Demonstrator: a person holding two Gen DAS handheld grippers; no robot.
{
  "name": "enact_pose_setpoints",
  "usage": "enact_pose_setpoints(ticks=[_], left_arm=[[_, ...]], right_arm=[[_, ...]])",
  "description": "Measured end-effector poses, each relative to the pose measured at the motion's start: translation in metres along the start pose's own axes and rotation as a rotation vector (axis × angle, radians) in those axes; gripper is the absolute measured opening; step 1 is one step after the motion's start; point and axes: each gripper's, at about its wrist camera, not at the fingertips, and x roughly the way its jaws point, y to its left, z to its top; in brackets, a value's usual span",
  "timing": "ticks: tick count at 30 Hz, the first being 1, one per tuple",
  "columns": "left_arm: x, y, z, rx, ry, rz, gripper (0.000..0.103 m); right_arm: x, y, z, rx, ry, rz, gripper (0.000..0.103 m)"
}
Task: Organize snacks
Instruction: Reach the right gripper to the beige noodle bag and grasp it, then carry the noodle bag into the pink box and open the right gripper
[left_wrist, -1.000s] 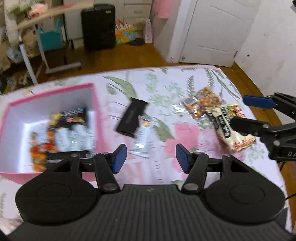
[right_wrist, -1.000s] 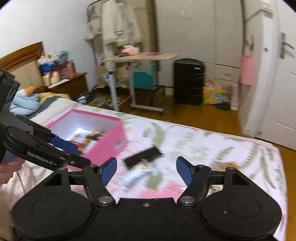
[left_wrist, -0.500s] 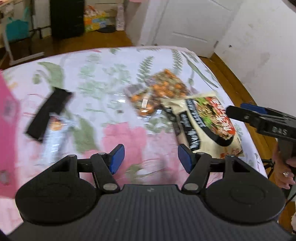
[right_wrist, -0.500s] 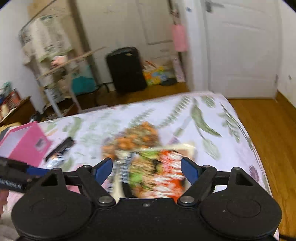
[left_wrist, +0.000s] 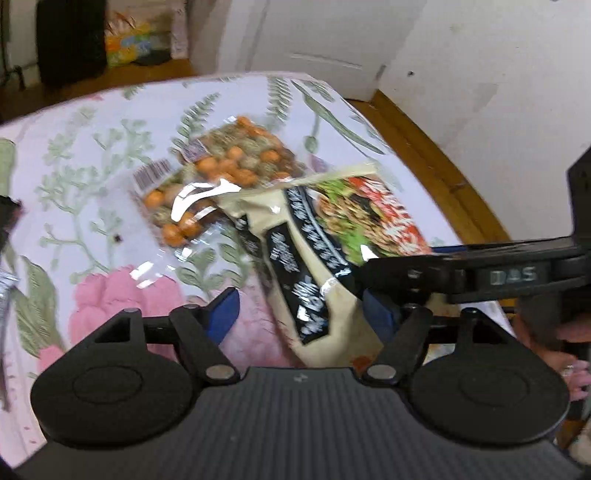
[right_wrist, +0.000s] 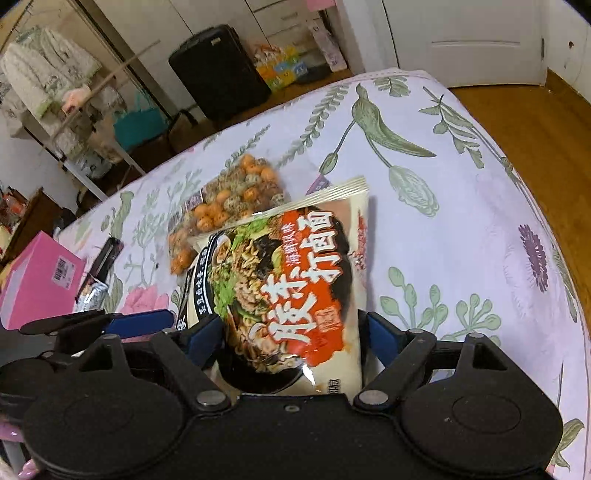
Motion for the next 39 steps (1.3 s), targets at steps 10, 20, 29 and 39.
enact_pose_setpoints(ticks=[10,20,29,39], left_arm=[[-0.026,0.018,-0.011,-0.053,0.066,-0.083,0.055],[-0.103,0.056,-0.043,-0.118,0.096,-0.064,0.055],[-0.182,0.07,-0.066,-0.106,0.063,0.045,0.055],[-0.269,0.107,-0.079,-0.175,-0.03,0.163,0.056]], right_arm=[[-0.006,0.032,0.0,0.026,0.135,0.0,0.082],[-0.02,0.101,-0.02,-0.079,0.249,0.093,0.069],[-0.034,0.171,-0.034,-0.205,0.25,0.189,0.067],[-0.042,0.258,-0.028,-0.351,0.233,0.283,0.066]])
